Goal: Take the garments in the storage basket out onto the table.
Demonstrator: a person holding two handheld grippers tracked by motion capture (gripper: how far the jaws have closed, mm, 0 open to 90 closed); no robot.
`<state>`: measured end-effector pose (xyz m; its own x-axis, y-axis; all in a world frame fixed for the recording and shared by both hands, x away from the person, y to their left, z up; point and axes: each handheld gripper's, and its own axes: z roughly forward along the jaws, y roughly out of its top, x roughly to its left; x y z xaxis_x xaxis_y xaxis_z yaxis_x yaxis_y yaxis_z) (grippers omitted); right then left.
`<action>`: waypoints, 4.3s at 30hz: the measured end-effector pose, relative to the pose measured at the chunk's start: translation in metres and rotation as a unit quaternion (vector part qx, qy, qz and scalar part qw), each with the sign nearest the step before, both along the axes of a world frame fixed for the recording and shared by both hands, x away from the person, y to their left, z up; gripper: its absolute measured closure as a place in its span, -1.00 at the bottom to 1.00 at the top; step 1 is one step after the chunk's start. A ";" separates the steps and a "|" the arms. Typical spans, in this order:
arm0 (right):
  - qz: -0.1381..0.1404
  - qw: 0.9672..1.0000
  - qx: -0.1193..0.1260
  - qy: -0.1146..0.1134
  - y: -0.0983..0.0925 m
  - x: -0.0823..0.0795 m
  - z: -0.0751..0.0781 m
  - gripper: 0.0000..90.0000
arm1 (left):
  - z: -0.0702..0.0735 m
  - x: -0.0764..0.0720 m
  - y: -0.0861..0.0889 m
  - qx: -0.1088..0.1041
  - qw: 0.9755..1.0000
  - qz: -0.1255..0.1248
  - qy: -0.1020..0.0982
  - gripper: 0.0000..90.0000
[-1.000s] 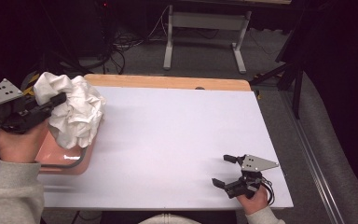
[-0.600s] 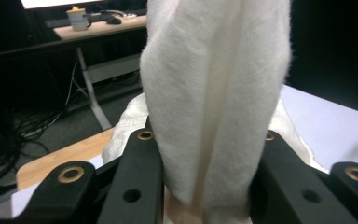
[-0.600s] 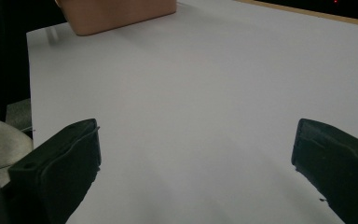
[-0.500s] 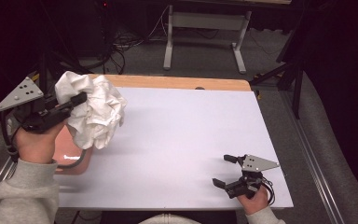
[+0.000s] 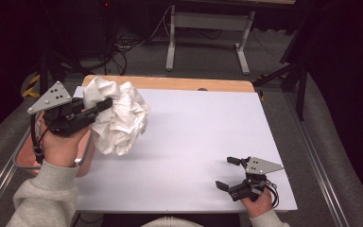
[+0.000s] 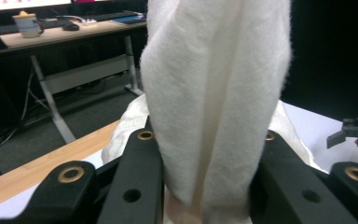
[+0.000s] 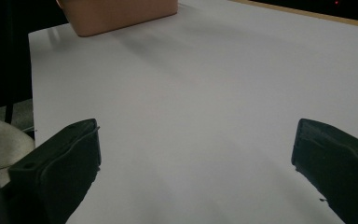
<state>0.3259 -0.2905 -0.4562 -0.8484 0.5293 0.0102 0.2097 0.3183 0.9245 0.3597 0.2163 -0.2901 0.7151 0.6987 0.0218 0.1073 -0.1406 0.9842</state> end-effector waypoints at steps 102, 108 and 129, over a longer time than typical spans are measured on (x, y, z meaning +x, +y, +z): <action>0.005 1.000 0.007 -0.003 -0.003 -0.001 0.001 -0.96 | -0.144 0.075 -0.148 0.040 0.989 -0.085 0.110 0.38; 0.006 1.000 0.007 -0.002 -0.003 -0.001 0.001 -0.96 | -0.139 0.073 -0.142 0.029 0.988 -0.099 0.117 -0.07; 0.009 1.000 0.009 -0.001 -0.001 0.000 0.001 -0.96 | -0.105 0.038 -0.116 0.038 0.990 -0.124 0.062 -0.94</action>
<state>0.3258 -0.2919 -0.4550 -0.8579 0.5135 0.0170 0.2014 0.3057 0.9306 0.3981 0.1006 -0.3953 0.8643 0.5019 -0.0318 0.1806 -0.2508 0.9510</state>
